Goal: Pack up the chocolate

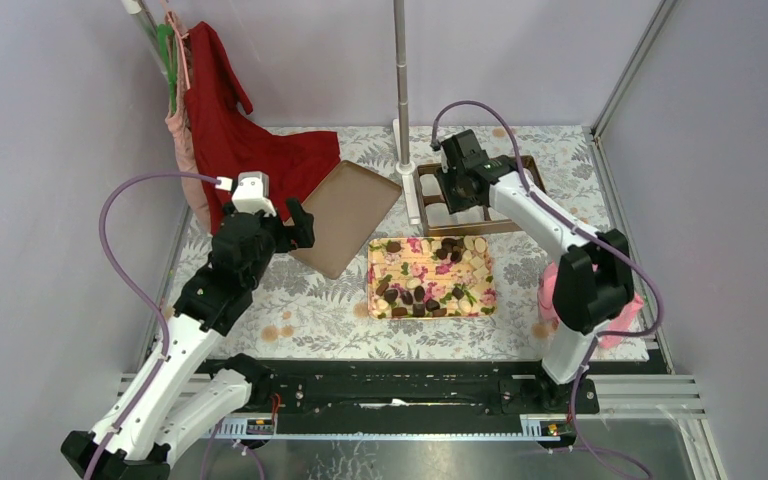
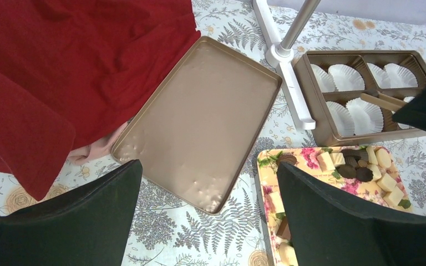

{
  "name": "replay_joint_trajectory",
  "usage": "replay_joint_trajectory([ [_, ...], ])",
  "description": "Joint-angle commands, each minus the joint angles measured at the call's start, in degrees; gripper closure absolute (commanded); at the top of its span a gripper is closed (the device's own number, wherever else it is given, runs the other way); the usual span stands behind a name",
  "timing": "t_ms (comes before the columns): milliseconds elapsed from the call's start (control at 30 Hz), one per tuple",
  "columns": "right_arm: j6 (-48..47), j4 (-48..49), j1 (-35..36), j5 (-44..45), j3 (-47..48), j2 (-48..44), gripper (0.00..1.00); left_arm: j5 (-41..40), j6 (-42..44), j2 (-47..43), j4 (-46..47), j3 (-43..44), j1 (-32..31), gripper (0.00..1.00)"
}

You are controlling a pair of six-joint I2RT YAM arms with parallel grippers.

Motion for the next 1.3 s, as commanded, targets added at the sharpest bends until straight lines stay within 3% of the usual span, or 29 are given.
replay_joint_trajectory([
  [0,-2.30,4.85,-1.52,-0.22,5.59,4.77,0.89,2.23,1.33,-0.02,0.77,-0.65,1.27,0.01],
  [633,-5.28,9.68,-3.61,-1.62,20.42,24.26,0.89,3.53,1.13,3.86,0.74,-1.25,4.46,0.01],
  [1267,-5.23,8.86,-3.75,-3.37,21.79,27.05,0.74,5.84,0.87,4.91,0.73,-0.99,5.67,0.01],
])
